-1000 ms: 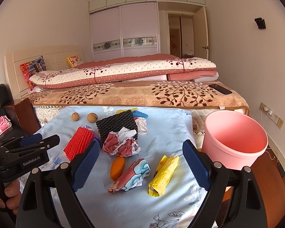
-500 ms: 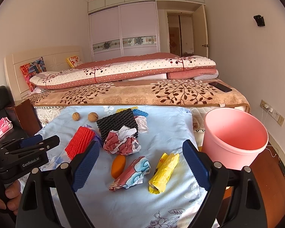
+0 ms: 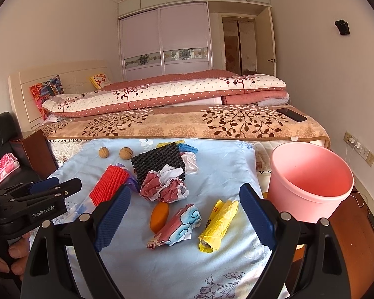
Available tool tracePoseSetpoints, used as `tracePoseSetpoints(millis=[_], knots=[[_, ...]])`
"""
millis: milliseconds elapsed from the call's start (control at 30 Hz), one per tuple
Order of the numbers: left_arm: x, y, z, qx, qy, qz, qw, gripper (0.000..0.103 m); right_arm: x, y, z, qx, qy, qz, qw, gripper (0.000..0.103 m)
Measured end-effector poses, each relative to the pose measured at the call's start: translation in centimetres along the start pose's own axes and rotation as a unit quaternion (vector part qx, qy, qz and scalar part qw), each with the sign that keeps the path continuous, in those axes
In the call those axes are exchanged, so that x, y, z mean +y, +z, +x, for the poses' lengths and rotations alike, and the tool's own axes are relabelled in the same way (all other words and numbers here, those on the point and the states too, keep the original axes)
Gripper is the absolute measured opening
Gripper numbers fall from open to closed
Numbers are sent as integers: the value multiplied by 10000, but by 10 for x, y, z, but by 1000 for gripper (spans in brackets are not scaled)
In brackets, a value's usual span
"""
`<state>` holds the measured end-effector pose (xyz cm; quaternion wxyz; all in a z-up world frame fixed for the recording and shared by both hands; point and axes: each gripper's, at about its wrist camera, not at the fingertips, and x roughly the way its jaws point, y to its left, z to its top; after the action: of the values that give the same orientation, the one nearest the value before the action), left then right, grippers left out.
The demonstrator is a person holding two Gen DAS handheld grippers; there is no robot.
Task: Collect trash
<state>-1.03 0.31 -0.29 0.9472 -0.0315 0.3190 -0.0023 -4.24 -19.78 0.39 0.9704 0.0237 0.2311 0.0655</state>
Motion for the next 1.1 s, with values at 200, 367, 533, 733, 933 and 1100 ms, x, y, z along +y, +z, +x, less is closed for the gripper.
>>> tracePoseSetpoints(millis=[200, 367, 533, 733, 933, 1100], knots=[[-1, -1, 0, -22, -40, 24, 10000, 57, 0, 0, 0, -1, -6, 9, 10000, 88], [-1, -1, 0, -18, -65, 32, 10000, 57, -2, 1, -1, -1, -42, 19, 10000, 88], [1, -2, 4, 75, -103, -2, 9999, 57, -10, 3, 3, 25, -149, 154, 9998, 86], [11, -3, 11, 238, -228, -210, 9992, 57, -27, 2, 13, 243, -347, 315, 9986, 82], [23, 1, 20, 366, -464, -357, 9976, 57, -38, -4, 25, 566, -313, 403, 9971, 77], [30, -1, 33, 538, -501, -193, 9971, 57, -41, -9, 36, 762, -211, 407, 9960, 73]])
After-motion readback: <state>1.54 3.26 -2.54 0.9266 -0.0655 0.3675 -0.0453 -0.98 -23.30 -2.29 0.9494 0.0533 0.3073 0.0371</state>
